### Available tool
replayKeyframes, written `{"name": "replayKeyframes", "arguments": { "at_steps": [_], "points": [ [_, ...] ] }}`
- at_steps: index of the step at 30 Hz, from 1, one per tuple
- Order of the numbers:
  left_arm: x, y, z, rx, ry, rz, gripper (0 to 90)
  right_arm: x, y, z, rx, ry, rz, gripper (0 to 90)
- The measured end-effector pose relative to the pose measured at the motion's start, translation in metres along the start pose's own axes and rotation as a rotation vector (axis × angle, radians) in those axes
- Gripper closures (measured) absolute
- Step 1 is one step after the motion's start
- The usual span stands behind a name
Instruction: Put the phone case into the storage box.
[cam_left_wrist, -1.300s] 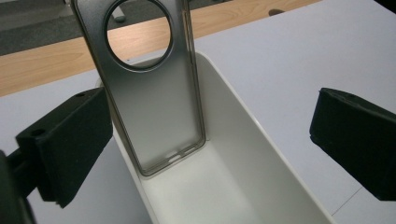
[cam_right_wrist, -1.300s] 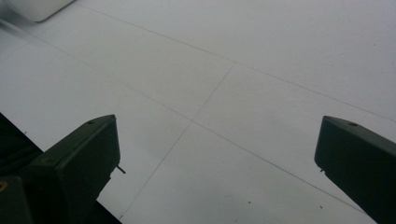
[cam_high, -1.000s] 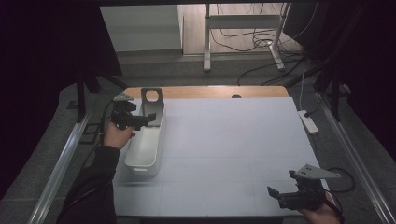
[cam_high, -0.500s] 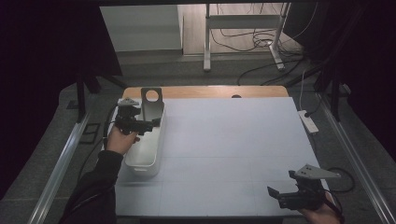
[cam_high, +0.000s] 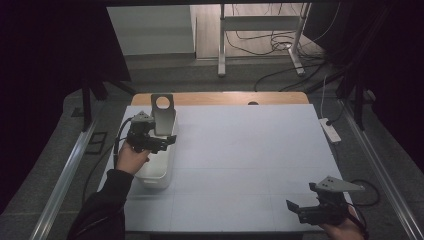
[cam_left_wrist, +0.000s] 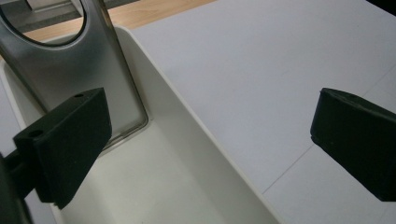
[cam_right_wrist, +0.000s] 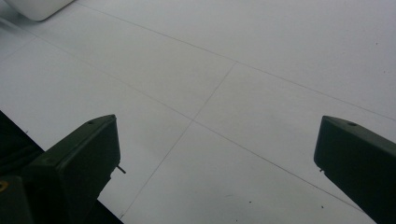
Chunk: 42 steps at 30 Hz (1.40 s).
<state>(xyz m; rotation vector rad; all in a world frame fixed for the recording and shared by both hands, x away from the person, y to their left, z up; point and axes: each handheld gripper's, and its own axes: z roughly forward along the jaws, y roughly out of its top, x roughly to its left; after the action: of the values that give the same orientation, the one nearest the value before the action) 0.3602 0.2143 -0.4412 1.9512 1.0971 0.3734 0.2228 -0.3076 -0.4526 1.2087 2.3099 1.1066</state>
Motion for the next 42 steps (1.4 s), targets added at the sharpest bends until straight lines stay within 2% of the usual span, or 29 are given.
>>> {"name": "replayKeyframes", "arguments": {
  "at_steps": [15, 42],
  "points": [
    [-0.013, -0.010, -0.011, 0.015, -0.003, 0.030, 0.0, 0.000, 0.000, 0.000, -0.005, 0.001, -0.006, 0.5],
    [-0.029, -0.031, -0.028, 0.027, -0.008, 0.033, 0.1, 0.001, 0.000, -0.001, -0.008, 0.005, -0.012, 0.5]
  ]
}}
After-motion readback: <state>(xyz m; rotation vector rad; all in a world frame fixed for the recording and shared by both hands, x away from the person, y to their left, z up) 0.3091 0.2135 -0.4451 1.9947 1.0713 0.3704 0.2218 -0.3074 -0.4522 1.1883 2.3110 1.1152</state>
